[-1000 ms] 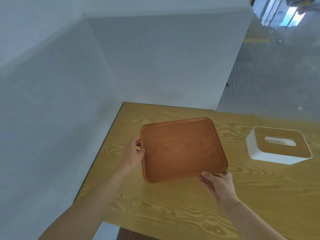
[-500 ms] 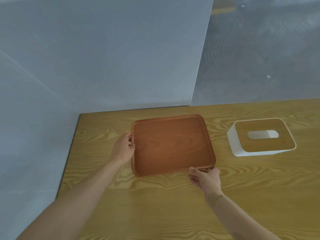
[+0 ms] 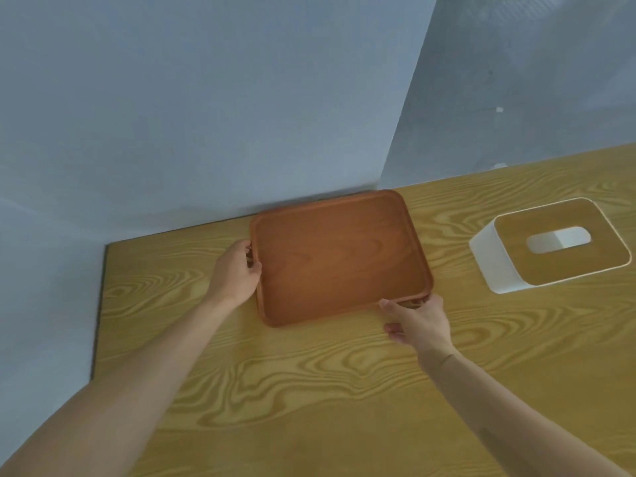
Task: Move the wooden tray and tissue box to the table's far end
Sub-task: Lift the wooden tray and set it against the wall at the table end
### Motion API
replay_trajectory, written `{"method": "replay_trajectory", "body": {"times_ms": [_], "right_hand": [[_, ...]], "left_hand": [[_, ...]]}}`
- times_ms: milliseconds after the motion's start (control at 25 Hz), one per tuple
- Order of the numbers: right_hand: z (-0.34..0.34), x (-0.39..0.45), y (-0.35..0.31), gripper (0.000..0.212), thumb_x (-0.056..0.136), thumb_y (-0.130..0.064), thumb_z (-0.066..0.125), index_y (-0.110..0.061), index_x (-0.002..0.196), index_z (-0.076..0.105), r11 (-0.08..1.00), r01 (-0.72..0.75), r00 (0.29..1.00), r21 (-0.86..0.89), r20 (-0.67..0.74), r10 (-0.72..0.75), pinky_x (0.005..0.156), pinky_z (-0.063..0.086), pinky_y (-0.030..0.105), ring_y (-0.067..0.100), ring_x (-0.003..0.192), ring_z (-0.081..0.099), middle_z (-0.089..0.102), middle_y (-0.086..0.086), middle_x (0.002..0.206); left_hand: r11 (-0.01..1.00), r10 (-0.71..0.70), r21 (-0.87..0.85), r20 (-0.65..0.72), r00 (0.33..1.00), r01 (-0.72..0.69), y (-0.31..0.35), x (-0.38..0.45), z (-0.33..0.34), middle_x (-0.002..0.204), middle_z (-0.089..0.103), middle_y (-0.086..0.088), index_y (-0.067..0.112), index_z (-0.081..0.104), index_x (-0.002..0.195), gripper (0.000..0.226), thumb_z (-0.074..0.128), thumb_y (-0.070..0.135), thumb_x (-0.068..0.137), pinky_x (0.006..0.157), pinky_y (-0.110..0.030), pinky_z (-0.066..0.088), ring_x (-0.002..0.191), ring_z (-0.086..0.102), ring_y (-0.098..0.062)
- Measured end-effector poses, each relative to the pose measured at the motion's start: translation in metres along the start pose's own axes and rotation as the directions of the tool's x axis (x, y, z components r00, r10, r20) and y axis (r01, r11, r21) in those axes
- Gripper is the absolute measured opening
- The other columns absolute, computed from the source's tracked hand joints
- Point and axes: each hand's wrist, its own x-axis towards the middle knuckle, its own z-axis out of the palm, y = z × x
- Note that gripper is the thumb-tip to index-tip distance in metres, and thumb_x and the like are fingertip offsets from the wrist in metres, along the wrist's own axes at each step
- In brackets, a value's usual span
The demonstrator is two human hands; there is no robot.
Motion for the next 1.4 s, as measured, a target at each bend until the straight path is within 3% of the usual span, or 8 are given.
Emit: {"method": "replay_trajectory", "body": {"times_ms": [280,600,840,920,1040,1120,1200,1400], "right_hand": [[0.011,0.006,-0.004,0.058,0.071,-0.037,0.088,-0.013,0.105,0.047,0.977,-0.023,1.000,-0.213,-0.019,0.019,0.048,0.058,0.030,0.020,0.052,0.073,0.069,0.009,0.096],[0.006,0.004,-0.005,0.070,0.070,-0.055,0.082,-0.010,0.110,0.047,0.873,-0.020,1.000,-0.487,-0.001,0.023,0.041,0.055,0.027,0.011,0.046,0.069,0.067,0.007,0.086],[-0.009,0.001,-0.010,0.071,0.070,-0.080,0.063,-0.017,0.099,0.050,0.658,0.039,0.999,-0.752,0.013,-0.044,0.067,0.062,0.045,0.021,0.058,0.072,0.071,0.003,0.074],[-0.021,0.000,-0.011,0.070,0.072,-0.082,0.058,-0.020,0.103,0.051,0.535,0.121,0.979,-0.836,0.012,-0.204,0.069,0.056,0.042,0.022,0.072,0.067,0.068,0.000,0.082],[-0.033,0.001,-0.005,0.082,0.076,-0.066,0.069,-0.018,0.138,0.044,0.273,0.447,0.775,-0.852,0.216,-0.594,0.086,0.051,0.045,0.029,0.116,0.057,0.060,0.005,0.129],[-0.034,0.007,-0.005,0.107,0.075,-0.065,0.070,-0.014,0.155,0.021,0.155,0.549,0.724,-0.821,0.375,-0.579,0.113,0.033,0.049,0.029,0.149,0.023,0.032,0.006,0.160],[-0.032,0.017,-0.007,0.122,0.074,-0.075,0.060,-0.012,0.158,-0.002,0.137,0.543,0.765,-0.828,0.421,-0.487,0.123,0.010,0.048,0.024,0.154,-0.006,0.004,0.005,0.169],[-0.029,0.034,-0.004,0.120,0.075,-0.086,0.035,-0.009,0.157,-0.008,0.006,0.520,0.775,-0.854,0.468,-0.424,0.123,-0.001,0.053,0.025,0.151,-0.022,-0.009,0.008,0.168]], "left_hand": [[0.999,0.036,0.005,-0.034,0.999,-0.036,-0.005,0.009,-0.003,0.122,0.066,-0.015,0.007,0.058,0.127,0.037,0.064,0.008,0.090,0.094,-0.039,0.048,0.110,0.062,-0.032],[0.993,0.039,0.109,-0.033,0.999,-0.036,-0.008,0.003,-0.004,0.103,0.057,-0.011,0.009,0.063,0.100,0.012,0.065,0.011,0.088,0.071,-0.034,0.040,0.081,0.055,-0.024],[0.991,0.031,0.128,-0.013,0.999,-0.029,-0.010,-0.003,-0.005,0.109,0.058,-0.013,0.009,0.061,0.121,0.030,0.060,0.022,0.093,0.073,-0.035,0.043,0.091,0.058,-0.027],[0.994,0.030,0.103,-0.042,0.999,-0.026,-0.012,-0.016,-0.007,0.118,0.056,-0.013,0.011,0.056,0.130,0.042,0.058,0.034,0.096,0.077,-0.038,0.048,0.104,0.060,-0.030],[0.995,0.094,0.046,-0.026,0.995,-0.093,-0.025,-0.056,-0.001,0.151,0.038,-0.012,0.012,0.032,0.151,0.080,0.054,0.061,0.091,0.107,-0.041,0.039,0.138,0.038,-0.026],[0.983,0.164,0.071,0.082,0.983,-0.170,-0.037,-0.086,0.009,0.165,0.014,-0.005,0.015,0.008,0.157,0.108,0.054,0.076,0.081,0.118,-0.037,0.017,0.150,0.011,-0.017],[0.973,0.168,0.131,0.151,0.974,-0.188,-0.048,-0.102,0.020,0.166,-0.006,-0.004,0.015,-0.010,0.156,0.124,0.053,0.084,0.073,0.121,-0.037,0.001,0.150,-0.008,-0.013],[0.949,0.186,0.241,0.097,0.978,-0.204,-0.049,-0.105,0.030,0.166,0.003,-0.009,0.009,-0.004,0.156,0.116,0.042,0.082,0.078,0.123,-0.044,0.003,0.152,-0.001,-0.021]]}}
